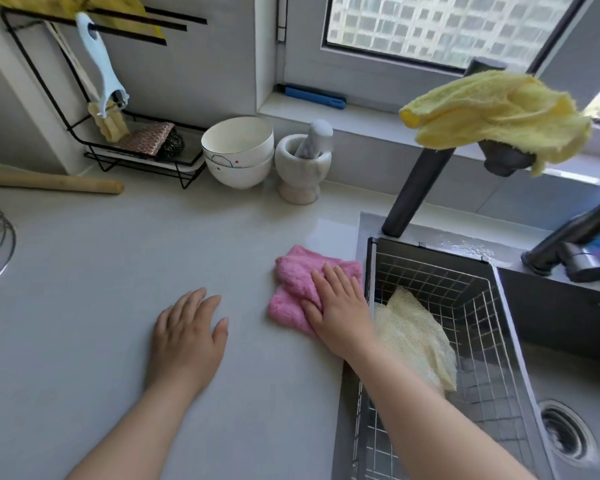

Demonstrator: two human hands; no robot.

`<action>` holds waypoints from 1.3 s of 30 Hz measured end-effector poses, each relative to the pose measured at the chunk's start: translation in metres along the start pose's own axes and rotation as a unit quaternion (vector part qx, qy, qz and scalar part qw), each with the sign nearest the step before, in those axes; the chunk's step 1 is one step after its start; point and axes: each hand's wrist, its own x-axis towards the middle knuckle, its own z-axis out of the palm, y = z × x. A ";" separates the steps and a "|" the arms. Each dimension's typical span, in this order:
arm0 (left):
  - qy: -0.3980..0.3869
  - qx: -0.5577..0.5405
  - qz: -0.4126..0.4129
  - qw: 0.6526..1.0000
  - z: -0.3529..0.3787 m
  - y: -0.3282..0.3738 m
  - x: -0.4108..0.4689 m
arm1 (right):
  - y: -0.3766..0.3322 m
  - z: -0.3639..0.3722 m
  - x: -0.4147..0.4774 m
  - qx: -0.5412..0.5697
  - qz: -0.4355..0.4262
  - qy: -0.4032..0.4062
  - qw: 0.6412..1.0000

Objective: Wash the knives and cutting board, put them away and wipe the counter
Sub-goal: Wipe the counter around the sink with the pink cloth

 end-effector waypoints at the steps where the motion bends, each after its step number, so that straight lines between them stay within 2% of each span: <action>1: -0.007 -0.019 -0.006 1.000 -0.001 0.002 -0.002 | 0.000 -0.001 -0.004 0.008 0.017 0.005 1.000; 5: 0.001 -0.048 -0.028 0.998 -0.008 0.008 -0.003 | -0.015 0.008 -0.034 0.024 0.067 0.000 0.997; 8: 0.001 -0.044 -0.018 0.999 -0.009 0.005 -0.004 | -0.034 0.025 -0.076 -0.008 0.069 0.059 0.996; 12: -0.025 -0.045 -0.019 0.999 -0.010 0.003 -0.006 | -0.060 0.038 -0.136 -0.018 0.048 0.032 0.998; 16: -0.042 -0.046 -0.008 0.998 -0.013 0.003 -0.007 | -0.062 0.040 -0.166 -0.047 0.038 -0.033 0.998; 18: -0.050 -0.056 -0.008 0.997 -0.015 0.003 -0.008 | -0.058 0.035 -0.166 -0.062 0.008 -0.010 0.998; 23: -0.085 -0.074 -0.020 0.993 -0.020 0.006 -0.016 | -0.042 0.014 -0.156 0.020 -0.064 0.017 0.998; 26: -0.091 -0.075 -0.037 0.992 -0.023 0.011 -0.021 | -0.035 -0.004 -0.151 0.104 -0.047 0.035 0.993; 28: -0.080 -0.081 -0.035 0.993 -0.024 0.025 -0.022 | -0.021 -0.018 -0.150 0.228 -0.003 0.040 0.973; 31: -0.068 -0.079 0.005 0.995 -0.024 0.056 -0.019 | 0.013 -0.043 -0.145 0.373 0.032 0.073 0.924; 36: -0.084 -0.070 0.059 0.992 -0.008 0.128 -0.006 | 0.085 -0.073 -0.131 0.487 0.128 0.107 0.857; 37: -0.093 -0.071 0.063 0.991 -0.004 0.143 -0.002 | 0.101 -0.077 -0.127 0.521 0.150 0.110 0.833; 39: -0.114 -0.070 0.063 0.989 0.004 0.170 0.005 | 0.133 -0.082 -0.122 0.616 0.185 0.080 0.762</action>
